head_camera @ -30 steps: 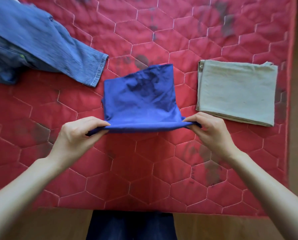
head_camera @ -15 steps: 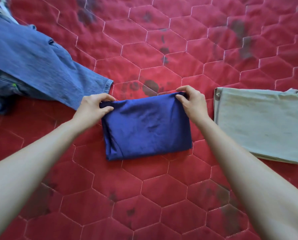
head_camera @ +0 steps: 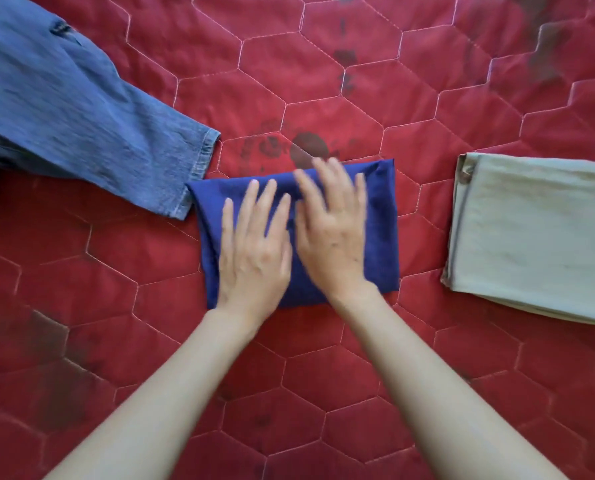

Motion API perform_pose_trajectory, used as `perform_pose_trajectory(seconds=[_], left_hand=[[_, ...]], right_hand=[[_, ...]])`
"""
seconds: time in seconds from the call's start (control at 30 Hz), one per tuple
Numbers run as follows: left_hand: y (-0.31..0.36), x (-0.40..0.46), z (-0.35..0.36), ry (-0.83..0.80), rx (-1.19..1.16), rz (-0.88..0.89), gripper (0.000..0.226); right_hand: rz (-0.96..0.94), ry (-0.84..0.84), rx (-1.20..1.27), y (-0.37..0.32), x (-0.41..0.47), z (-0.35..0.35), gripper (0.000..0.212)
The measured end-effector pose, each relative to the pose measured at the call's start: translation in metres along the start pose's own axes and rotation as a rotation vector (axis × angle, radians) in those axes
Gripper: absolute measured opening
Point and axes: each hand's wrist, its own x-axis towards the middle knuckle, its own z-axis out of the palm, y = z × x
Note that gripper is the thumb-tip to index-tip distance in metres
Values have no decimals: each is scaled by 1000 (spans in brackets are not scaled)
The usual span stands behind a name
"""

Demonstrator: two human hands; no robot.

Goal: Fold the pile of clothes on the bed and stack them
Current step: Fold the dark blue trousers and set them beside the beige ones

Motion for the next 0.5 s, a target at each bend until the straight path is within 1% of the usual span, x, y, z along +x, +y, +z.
perform_pose_trajectory(seconds=[0.07, 0.13, 0.17, 0.23, 0.3, 0.4, 0.47, 0.5], left_hand=[[1, -10, 16, -49, 71, -31, 51], [-13, -14, 28, -113, 184, -65, 52], [-23, -15, 33, -137, 223, -77, 53], [-43, -18, 40, -147, 231, -127, 55], [-55, -18, 43, -125, 217, -200, 56], [-57, -21, 42, -126, 203, -281, 58], [-53, -21, 38, -148, 203, -311, 59], [-51, -20, 35, -157, 204, -323, 59]], right_hand=[[-74, -153, -62, -6, -11, 12, 37], [-48, -305, -192, 10, -17, 19, 42], [-28, -340, -253, 22, -20, 20, 45], [47, -338, -316, 45, -25, 18, 48], [181, -330, -328, 63, -24, 13, 52], [386, -382, -242, 88, -23, 5, 57], [445, -419, -174, 98, -18, 0, 57], [438, -430, -153, 100, -15, -3, 57]])
